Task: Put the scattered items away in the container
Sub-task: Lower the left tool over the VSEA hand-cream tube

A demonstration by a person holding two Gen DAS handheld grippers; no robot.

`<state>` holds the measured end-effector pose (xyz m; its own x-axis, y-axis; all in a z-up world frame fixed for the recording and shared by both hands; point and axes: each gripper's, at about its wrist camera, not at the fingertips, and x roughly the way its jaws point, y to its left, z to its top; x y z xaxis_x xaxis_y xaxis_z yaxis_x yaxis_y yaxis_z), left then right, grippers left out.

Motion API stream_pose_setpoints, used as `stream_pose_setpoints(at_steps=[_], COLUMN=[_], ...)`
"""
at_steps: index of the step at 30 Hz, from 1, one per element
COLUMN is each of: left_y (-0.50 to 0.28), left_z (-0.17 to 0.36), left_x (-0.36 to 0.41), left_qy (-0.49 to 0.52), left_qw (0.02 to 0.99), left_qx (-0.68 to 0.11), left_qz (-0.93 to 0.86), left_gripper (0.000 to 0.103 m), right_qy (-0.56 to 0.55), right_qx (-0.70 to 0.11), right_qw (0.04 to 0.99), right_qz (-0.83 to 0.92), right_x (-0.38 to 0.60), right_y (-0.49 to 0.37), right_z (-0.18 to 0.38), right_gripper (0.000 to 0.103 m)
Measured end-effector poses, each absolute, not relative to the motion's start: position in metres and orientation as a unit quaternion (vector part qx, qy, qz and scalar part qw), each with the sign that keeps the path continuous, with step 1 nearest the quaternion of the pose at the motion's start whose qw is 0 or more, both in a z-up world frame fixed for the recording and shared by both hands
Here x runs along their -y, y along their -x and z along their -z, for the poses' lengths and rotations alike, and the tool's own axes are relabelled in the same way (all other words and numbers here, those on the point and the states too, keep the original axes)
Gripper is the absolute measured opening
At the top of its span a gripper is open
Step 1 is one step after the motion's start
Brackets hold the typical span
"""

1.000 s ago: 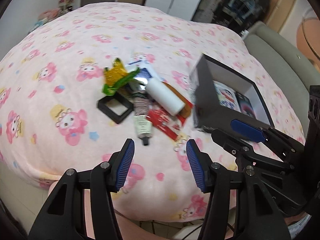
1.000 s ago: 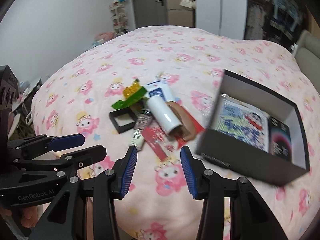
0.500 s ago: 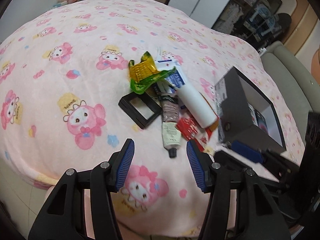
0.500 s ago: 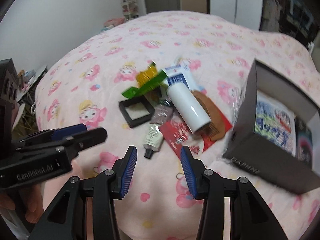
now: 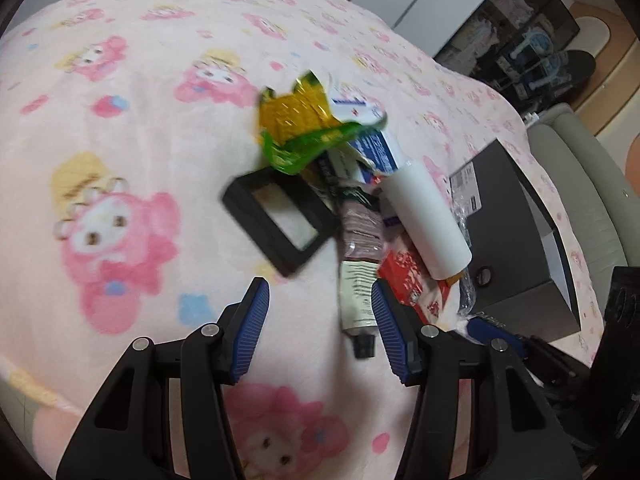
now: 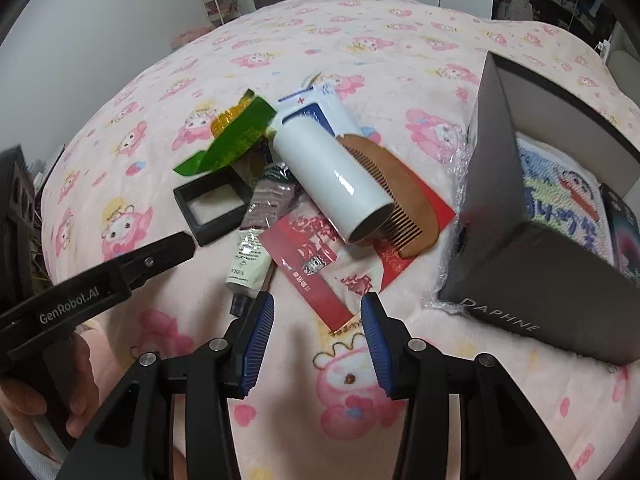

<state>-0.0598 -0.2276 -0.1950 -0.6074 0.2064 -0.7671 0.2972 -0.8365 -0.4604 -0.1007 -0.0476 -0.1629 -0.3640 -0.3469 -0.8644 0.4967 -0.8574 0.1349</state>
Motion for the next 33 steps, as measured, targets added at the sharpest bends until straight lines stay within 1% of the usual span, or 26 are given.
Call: stream_pose_setpoints(at_steps=[5,7,9,11,12,13,15,20,27,33], left_y=[0.076,0.082,0.087,0.092,0.093,0.092,0.091,0.075,0.038,0.037], left_z=[0.212,0.217,0.219,0.22,0.22,0.22,0.22,0.21,0.201,0.197], left_x=[0.206,0.201,0.196,0.191,0.188,0.184,0.176,0.168,0.153,0.146], left_qy=[-0.469,-0.477,-0.485,-0.494,-0.498,-0.501,-0.507,-0.5,-0.499,-0.504], left_qw=[0.01,0.007,0.003,0.001,-0.001,-0.002,-0.004,0.002,-0.026,-0.017], left_qx=[-0.262,-0.254,-0.249,-0.24,-0.237,-0.233,-0.227,-0.245,-0.306,-0.334], left_qz=[0.843,0.841,0.838,0.835,0.834,0.833,0.832,0.831,0.81,0.796], left_gripper=[0.052,0.057,0.058,0.055,0.047,0.038,0.036,0.036,0.036,0.036], right_qy=[-0.52,-0.523,-0.523,-0.519,-0.518,-0.517,-0.518,-0.517,-0.519,-0.518], right_qx=[-0.068,-0.067,-0.068,-0.068,-0.064,-0.06,-0.049,-0.035,-0.018,-0.019], right_qw=[0.255,0.253,0.246,0.235,0.231,0.227,0.223,0.223,0.223,0.235], right_qz=[0.812,0.811,0.814,0.819,0.821,0.823,0.825,0.826,0.825,0.822], right_x=[0.048,0.049,0.046,0.041,0.037,0.033,0.025,0.01,-0.007,-0.02], right_y=[0.096,0.095,0.094,0.093,0.092,0.092,0.091,0.085,0.081,0.073], right_z=[0.18,0.183,0.181,0.177,0.175,0.173,0.17,0.165,0.163,0.161], right_gripper=[0.041,0.041,0.041,0.041,0.041,0.041,0.041,0.041,0.041,0.041])
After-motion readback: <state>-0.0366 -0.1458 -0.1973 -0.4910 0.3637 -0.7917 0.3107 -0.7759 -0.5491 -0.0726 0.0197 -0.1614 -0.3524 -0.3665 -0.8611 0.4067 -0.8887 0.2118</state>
